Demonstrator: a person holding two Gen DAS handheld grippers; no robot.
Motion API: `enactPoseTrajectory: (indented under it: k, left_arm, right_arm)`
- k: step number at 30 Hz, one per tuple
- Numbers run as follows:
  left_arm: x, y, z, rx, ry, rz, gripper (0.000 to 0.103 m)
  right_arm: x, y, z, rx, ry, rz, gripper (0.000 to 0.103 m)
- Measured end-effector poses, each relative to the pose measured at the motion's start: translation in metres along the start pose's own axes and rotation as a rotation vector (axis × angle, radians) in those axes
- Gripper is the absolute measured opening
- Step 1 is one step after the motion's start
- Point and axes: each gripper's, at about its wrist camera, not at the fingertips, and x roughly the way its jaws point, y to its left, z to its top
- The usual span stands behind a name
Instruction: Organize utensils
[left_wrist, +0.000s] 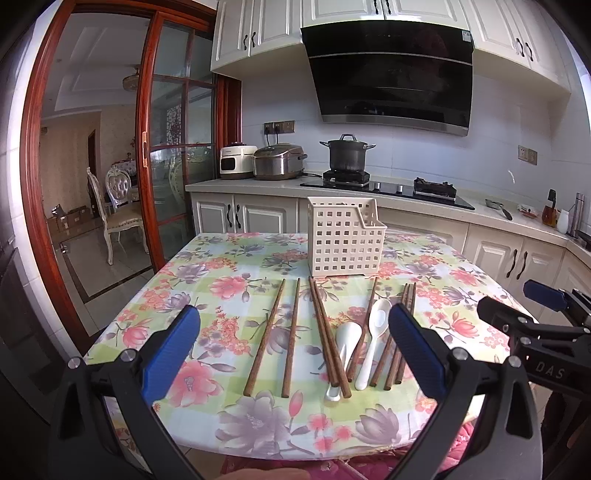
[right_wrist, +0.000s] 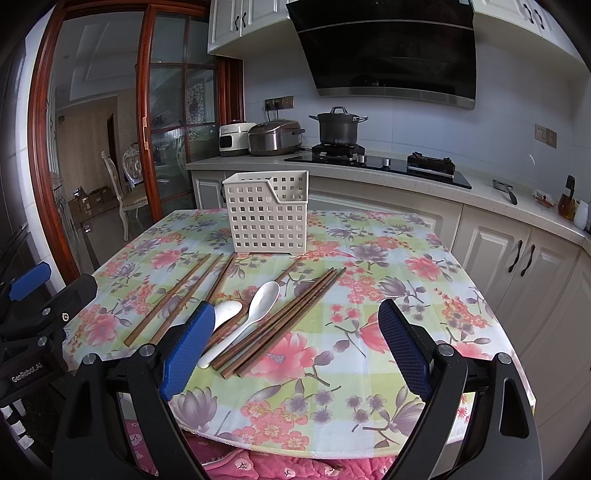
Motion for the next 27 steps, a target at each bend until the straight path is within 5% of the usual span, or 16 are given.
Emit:
enactPoseTrajectory:
  k: [27]
  left_arm:
    - [0.0058, -0.002, -0.0022, -0.005, 0.03, -0.068, 0.099]
  right_arm:
    - [-0.0028, -0.0012, 0.0007, 0.01, -0.015, 0.026, 0.085]
